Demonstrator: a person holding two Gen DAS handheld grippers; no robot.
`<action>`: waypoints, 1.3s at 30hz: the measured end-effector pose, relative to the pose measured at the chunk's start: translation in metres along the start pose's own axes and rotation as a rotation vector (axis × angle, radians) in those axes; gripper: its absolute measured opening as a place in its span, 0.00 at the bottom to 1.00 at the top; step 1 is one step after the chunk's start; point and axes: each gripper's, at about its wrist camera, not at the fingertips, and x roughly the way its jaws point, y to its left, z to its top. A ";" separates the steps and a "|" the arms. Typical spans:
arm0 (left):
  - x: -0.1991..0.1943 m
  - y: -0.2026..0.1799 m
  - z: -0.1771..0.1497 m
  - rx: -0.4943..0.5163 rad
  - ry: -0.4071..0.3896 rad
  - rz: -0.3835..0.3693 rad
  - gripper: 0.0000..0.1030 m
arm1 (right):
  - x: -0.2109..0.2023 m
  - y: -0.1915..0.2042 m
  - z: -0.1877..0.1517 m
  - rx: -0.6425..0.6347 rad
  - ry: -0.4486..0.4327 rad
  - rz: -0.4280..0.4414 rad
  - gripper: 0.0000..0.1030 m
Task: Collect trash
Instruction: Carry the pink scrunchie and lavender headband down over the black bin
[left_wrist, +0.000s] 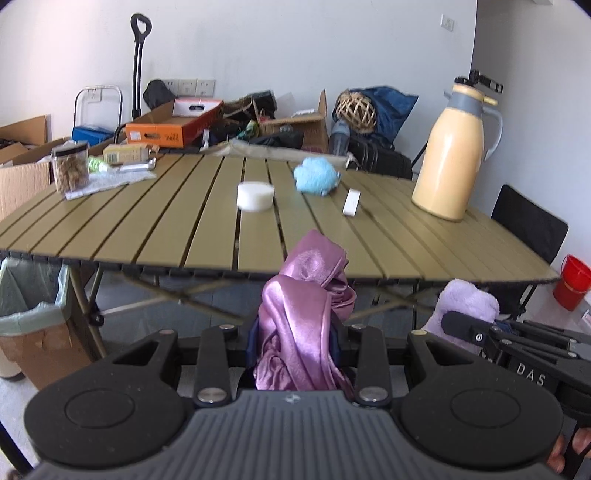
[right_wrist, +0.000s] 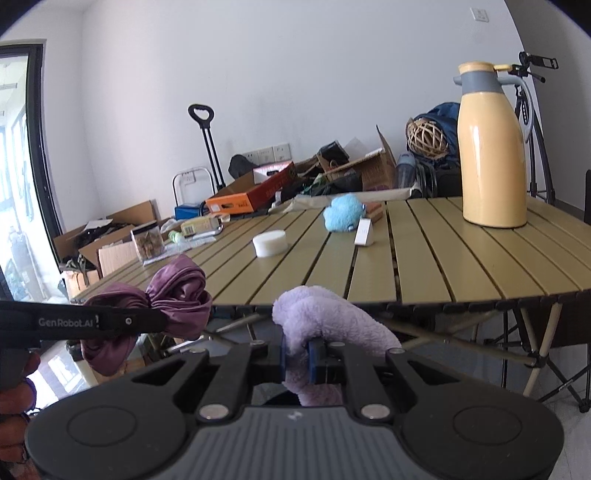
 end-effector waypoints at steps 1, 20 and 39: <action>0.001 0.001 -0.005 -0.001 0.011 0.003 0.34 | 0.001 0.001 -0.004 0.000 0.012 -0.001 0.10; 0.042 0.018 -0.060 -0.022 0.170 0.076 0.34 | 0.040 -0.014 -0.065 0.034 0.224 -0.031 0.10; 0.085 0.043 -0.086 -0.049 0.296 0.130 0.34 | 0.076 -0.046 -0.091 0.087 0.332 -0.145 0.10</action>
